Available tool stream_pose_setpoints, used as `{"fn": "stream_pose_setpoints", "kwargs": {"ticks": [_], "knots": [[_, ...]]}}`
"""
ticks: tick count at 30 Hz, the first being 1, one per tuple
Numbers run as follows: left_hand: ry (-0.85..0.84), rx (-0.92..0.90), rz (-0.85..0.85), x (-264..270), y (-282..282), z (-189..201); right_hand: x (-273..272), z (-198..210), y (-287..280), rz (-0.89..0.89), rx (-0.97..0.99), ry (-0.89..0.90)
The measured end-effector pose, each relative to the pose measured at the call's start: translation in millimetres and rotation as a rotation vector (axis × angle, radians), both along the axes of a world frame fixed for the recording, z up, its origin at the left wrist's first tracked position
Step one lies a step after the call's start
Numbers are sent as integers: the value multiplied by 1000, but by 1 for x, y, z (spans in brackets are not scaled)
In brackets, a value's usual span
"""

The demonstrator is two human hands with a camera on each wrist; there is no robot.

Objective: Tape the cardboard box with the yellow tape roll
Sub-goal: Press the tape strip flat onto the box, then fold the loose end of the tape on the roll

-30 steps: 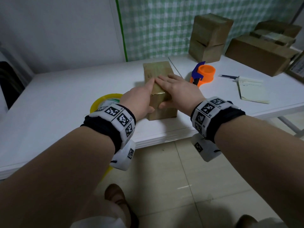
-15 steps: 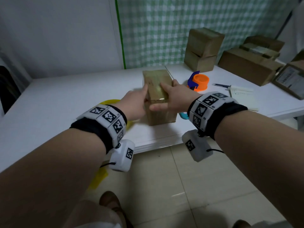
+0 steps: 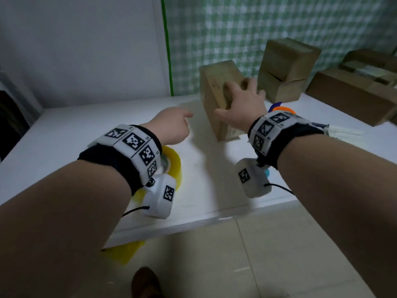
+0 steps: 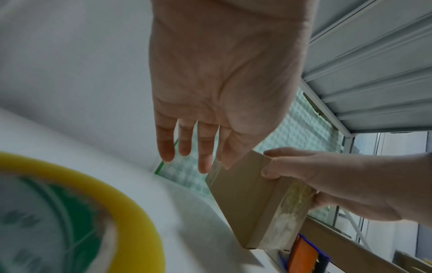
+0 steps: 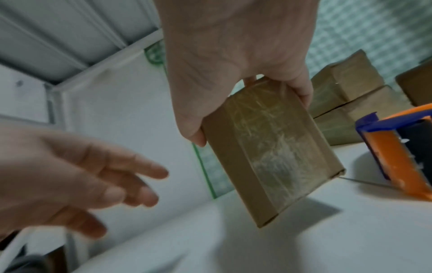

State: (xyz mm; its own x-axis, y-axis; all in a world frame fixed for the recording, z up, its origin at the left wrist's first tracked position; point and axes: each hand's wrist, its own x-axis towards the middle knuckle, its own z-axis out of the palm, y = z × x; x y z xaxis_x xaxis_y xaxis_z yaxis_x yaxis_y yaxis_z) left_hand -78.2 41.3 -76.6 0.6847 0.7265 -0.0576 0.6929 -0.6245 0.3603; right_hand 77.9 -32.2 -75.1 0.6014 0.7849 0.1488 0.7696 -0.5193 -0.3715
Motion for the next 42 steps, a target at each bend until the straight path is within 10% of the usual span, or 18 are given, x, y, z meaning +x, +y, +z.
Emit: {"fn": "stream_pose_setpoints", "kwargs": {"ticks": [13, 18, 25, 30, 42], "knots": [[-17, -77, 118, 23, 26, -13, 57, -26, 42, -82, -181, -28], [134, -112, 134, -10, 5, -6, 26, -12, 26, 17, 23, -172], [450, -168, 52, -44, -30, -25, -27, -16, -27, 211, -85, 184], [204, -166, 130, -57, -40, -17, -50, -11, -64, 272, -101, 347], [-700, -918, 184, -50, -92, -1, -54, 1, -106, 206, 135, 971]]}}
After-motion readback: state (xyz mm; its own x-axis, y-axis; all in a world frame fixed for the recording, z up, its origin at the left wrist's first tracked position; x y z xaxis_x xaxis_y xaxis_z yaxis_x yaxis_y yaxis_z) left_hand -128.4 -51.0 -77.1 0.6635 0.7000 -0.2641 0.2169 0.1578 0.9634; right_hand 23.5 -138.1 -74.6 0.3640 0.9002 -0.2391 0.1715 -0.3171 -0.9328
